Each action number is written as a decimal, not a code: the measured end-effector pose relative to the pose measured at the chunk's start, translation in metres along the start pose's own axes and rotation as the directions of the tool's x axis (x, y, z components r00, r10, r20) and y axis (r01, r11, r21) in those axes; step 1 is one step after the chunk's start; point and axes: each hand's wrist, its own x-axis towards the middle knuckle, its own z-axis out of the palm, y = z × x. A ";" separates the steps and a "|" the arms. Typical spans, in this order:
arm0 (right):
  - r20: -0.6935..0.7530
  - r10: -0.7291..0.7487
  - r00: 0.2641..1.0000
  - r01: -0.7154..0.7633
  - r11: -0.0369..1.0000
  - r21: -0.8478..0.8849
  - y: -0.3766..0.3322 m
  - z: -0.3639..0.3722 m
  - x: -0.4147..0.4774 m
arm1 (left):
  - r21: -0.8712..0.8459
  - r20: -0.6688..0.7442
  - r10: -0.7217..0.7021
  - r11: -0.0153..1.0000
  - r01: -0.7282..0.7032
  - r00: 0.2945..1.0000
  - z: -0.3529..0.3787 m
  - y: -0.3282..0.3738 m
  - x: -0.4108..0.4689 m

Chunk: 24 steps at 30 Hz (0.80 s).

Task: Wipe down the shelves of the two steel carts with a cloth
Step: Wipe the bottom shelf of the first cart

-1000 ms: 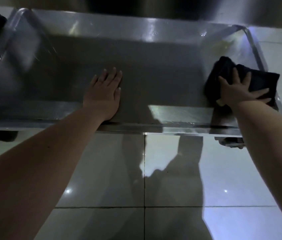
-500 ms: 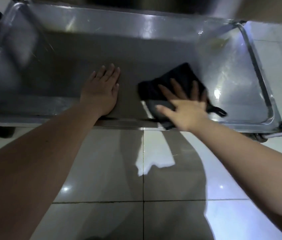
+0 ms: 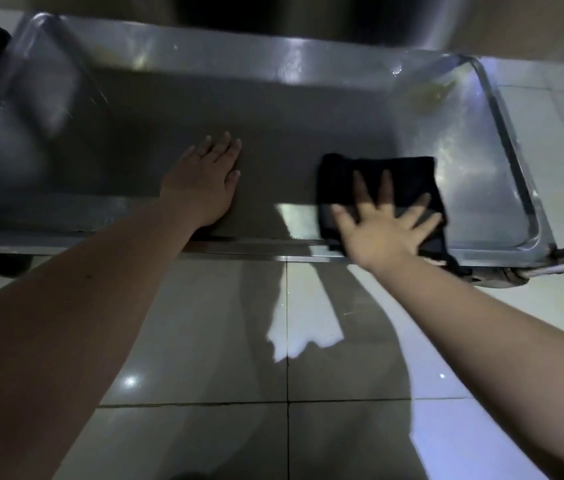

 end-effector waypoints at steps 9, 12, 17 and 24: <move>-0.001 -0.324 0.946 0.321 0.935 0.151 -0.113 -0.001 -0.035 | -0.259 -0.046 -0.044 0.965 0.031 0.998 -0.039 -0.009 0.003; -0.137 -0.262 0.955 0.288 0.931 0.223 -0.065 -0.018 0.002 | -0.224 -0.227 -0.010 0.974 -0.042 0.974 -0.035 0.040 -0.009; -0.108 -0.234 0.966 0.256 0.922 0.290 -0.015 -0.016 0.035 | -0.071 -0.028 -0.019 0.997 0.017 0.999 0.002 0.121 -0.020; -0.076 -0.297 0.952 0.303 0.949 0.084 -0.011 -0.001 0.036 | 0.056 0.045 -0.082 0.995 0.080 0.996 0.004 0.074 -0.002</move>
